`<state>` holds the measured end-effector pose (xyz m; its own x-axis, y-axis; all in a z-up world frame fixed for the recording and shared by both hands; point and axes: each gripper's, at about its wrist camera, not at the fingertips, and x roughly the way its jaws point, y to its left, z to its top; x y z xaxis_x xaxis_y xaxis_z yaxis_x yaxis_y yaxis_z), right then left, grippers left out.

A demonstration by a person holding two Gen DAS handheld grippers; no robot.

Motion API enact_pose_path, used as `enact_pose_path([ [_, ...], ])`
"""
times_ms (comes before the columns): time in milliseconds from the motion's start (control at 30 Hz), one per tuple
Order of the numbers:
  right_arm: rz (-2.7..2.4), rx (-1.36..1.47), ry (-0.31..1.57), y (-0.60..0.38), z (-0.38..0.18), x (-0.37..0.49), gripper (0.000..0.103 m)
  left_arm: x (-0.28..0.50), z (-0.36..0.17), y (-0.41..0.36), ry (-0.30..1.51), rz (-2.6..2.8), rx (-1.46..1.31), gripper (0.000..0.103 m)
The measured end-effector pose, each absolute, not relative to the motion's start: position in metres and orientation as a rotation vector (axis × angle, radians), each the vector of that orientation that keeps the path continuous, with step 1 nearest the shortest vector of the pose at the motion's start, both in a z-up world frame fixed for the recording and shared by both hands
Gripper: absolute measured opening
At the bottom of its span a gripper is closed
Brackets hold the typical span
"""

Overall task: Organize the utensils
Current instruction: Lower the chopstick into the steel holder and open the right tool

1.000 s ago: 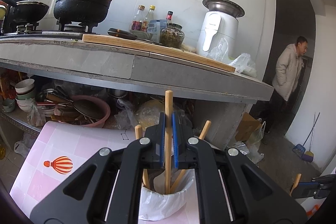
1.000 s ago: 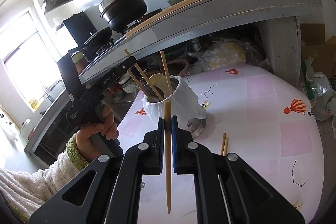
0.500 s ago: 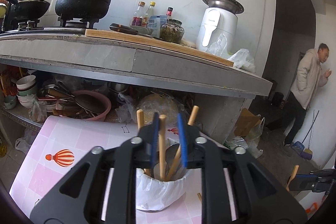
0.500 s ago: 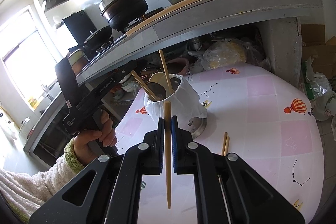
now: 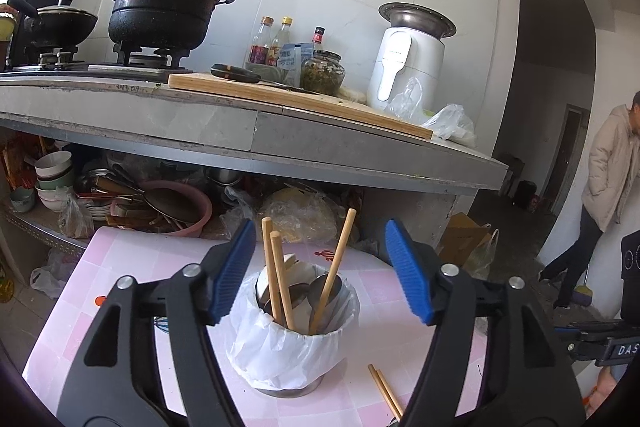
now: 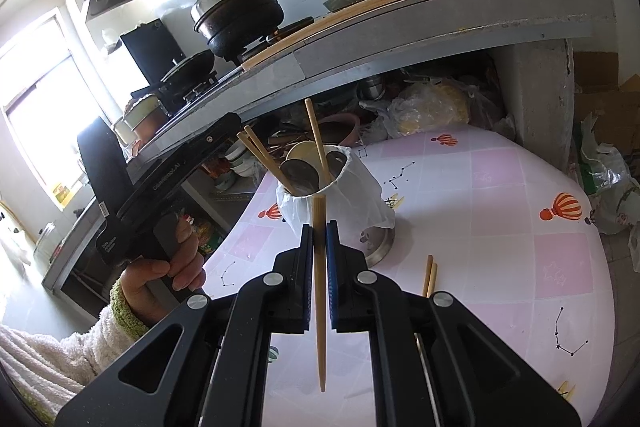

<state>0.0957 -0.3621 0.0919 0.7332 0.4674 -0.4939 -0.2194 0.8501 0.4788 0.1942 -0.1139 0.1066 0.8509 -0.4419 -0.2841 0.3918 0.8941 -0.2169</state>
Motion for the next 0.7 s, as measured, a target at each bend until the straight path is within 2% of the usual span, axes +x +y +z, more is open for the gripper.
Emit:
enact_pose_path([
  [67, 0.39, 0.407, 0.645, -0.361, 0.092, 0.096, 0.007, 0.19, 0.108, -0.11, 0.337, -0.438, -0.152, 0.073],
  [267, 0.395, 0.396, 0.648, -0.356, 0.094, 0.097, 0.007, 0.177, 0.109, -0.095, 0.34, -0.423, -0.149, 0.08],
  [700, 0.417, 0.36, 0.679, -0.333, 0.095, 0.112, 0.007, 0.164, 0.092, -0.053, 0.386, -0.353, -0.164, 0.082],
])
